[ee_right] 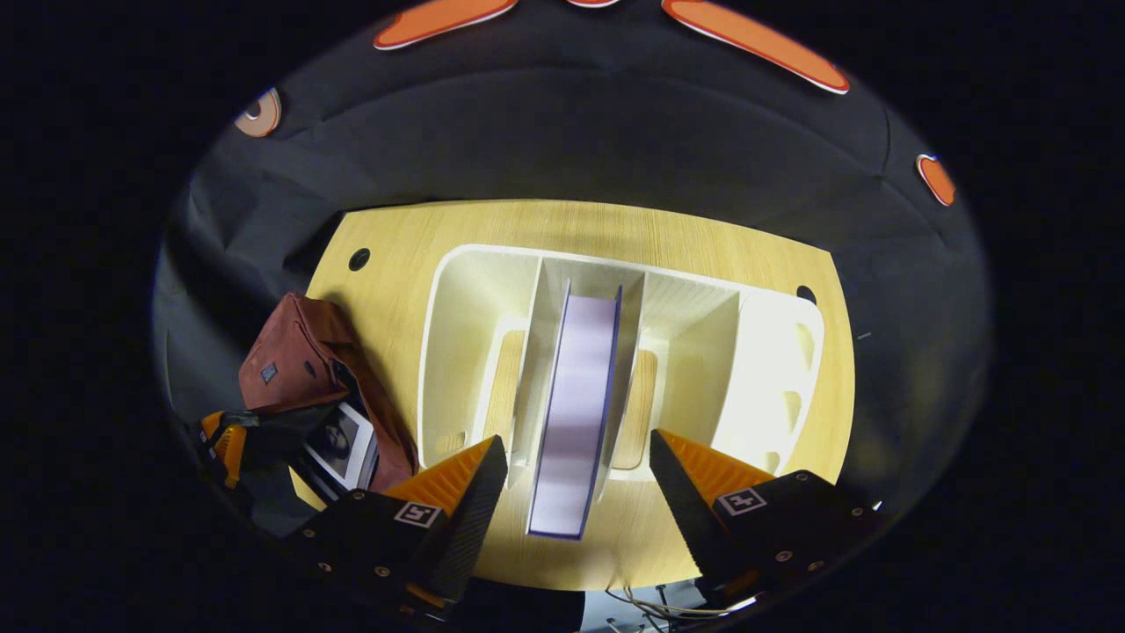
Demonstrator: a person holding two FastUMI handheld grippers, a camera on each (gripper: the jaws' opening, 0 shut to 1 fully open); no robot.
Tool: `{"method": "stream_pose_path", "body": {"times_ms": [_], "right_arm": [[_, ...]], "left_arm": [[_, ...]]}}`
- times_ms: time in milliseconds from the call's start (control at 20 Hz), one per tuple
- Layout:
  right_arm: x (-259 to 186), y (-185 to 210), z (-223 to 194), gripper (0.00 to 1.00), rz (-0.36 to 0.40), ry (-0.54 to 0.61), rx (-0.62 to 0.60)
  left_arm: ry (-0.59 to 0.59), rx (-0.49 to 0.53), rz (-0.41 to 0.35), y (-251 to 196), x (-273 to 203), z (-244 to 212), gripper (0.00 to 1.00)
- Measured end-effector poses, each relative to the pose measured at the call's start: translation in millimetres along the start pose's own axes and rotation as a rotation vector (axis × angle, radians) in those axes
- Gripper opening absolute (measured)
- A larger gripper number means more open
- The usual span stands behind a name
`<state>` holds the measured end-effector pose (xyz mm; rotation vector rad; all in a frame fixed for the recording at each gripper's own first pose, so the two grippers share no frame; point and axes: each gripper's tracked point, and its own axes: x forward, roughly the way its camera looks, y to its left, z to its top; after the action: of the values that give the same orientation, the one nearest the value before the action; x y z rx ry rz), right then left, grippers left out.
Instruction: Open the schoolbag, grab two books from the bookshelf and put them into the schoolbag.
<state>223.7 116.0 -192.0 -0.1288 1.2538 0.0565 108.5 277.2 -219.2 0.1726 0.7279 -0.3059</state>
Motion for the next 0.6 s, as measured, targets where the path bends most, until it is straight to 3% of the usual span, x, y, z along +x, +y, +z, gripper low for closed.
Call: {"method": "stream_pose_path", "body": {"times_ms": [50, 100, 150, 250, 300, 450, 500, 550, 600], "right_arm": [[3.7, 0.4, 2.5, 0.97, 0.002, 0.009, 0.001], [7.9, 1.1, 3.9, 0.88, 0.002, 0.019, 0.003], [10.9, 4.1, 2.9, 0.72, 0.003, 0.027, 0.004], [17.6, 4.8, 2.3, 0.61, -0.003, 0.045, 0.004], [18.5, 4.3, 2.7, 0.51, -0.009, 0.054, 0.007], [18.9, 4.5, 1.6, 0.40, -0.013, 0.078, 0.043], [17.7, 3.9, 0.6, 0.45, -0.018, 0.085, 0.052], [15.0, 3.9, 0.0, 0.35, -0.017, 0.086, 0.057], [12.8, 4.6, -0.1, 0.34, -0.015, 0.086, 0.061]], "left_arm": [[0.001, 0.000, 0.001, -0.1, 0.0, -1.5, 0.09], [0.002, -0.003, 0.002, -0.2, 0.7, -1.6, 0.08], [0.005, -0.004, 0.000, -0.6, 0.1, -2.8, 0.08], [0.006, -0.007, 0.000, -0.1, 1.2, -2.6, 0.08], [0.004, -0.008, 0.001, 0.9, 1.3, -2.5, 0.09], [0.004, -0.011, -0.002, 0.8, 0.7, -3.6, 0.09], [0.000, -0.009, -0.001, 1.0, -0.2, -3.3, 0.08], [-0.001, -0.010, -0.005, 0.6, 0.5, -3.7, 0.09], [-0.004, -0.007, -0.006, 0.6, 0.7, -1.9, 0.09]]}}
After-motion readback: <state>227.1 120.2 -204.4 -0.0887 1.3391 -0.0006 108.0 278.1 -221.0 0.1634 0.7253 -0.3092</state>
